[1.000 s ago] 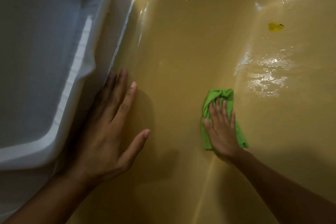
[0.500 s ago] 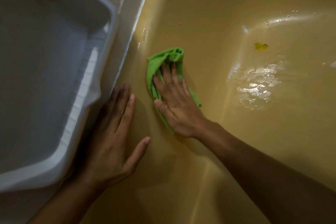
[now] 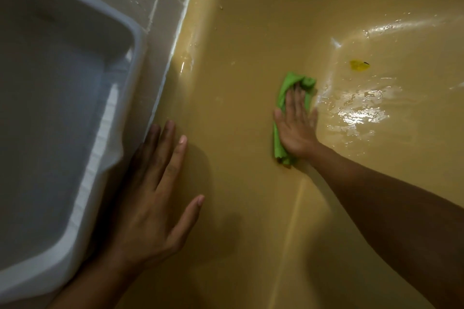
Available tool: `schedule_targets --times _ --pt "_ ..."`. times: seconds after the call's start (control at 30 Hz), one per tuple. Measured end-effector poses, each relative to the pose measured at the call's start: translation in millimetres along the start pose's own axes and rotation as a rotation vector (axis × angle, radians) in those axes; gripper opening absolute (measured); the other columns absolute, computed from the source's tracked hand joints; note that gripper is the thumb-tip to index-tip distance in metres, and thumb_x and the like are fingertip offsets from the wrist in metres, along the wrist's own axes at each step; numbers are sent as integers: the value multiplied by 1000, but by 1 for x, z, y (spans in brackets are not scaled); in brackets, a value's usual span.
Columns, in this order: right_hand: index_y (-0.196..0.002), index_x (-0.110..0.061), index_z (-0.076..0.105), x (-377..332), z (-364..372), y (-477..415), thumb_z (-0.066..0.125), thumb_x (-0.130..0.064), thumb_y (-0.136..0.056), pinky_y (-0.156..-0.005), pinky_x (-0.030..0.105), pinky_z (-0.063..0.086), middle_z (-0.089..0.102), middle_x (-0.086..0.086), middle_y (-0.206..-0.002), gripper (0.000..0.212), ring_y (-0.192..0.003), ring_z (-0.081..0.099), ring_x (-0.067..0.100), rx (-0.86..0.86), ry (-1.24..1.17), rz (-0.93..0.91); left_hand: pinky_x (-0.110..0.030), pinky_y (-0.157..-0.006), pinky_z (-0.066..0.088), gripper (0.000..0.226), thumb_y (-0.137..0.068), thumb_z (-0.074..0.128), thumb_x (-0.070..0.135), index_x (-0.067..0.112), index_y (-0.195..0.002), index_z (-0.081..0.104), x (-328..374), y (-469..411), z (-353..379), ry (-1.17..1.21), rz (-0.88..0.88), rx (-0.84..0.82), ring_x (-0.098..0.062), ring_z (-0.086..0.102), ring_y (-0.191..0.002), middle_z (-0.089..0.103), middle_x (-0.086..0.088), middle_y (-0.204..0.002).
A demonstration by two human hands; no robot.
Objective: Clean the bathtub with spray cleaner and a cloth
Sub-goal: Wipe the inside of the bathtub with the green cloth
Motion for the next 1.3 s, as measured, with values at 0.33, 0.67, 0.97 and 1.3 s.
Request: schedule_targets --times 0.33,0.67,0.97,1.3 --pt "-163 -23 -7 81 24 79 19 -58 -105 -123 60 -4 -20 7 -169 72 -156 -19 29 -94 513 -203 -53 -125 22 78 -94 51 45 6 -159 31 1 -8 2 2 -30 14 -33 11 -159 14 -11 -172" --pt "-161 -30 2 96 0 94 31 -55 -96 -120 59 7 6 8 -171 75 -158 1 30 -258 612 -258 -57 -121 29 79 -94 51 45 6 -160 30 2 -12 0 10 -73 -5 -34 14 -158 16 -11 -171" --pt "-162 -29 4 96 5 105 30 -48 -98 -122 60 16 1 5 -172 72 -158 -1 28 -221 570 -222 -45 -127 17 82 -94 49 45 6 -162 24 1 -20 0 4 -55 40 -30 10 -159 13 -9 -172" --pt "-159 -44 -3 68 38 120 18 -42 -107 -124 50 5 -1 -5 -171 56 -157 -10 20 -223 192 -273 -40 -129 10 81 -93 51 41 5 -161 25 6 -42 -2 -12 -67 21 -32 7 -159 10 -12 -172"
Point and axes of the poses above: each hand's wrist, its own y-axis away from the middle knuckle, its own z-axis out of the palm, x = y × z, the point moved 1 cm from there along -y, towards the middle knuckle
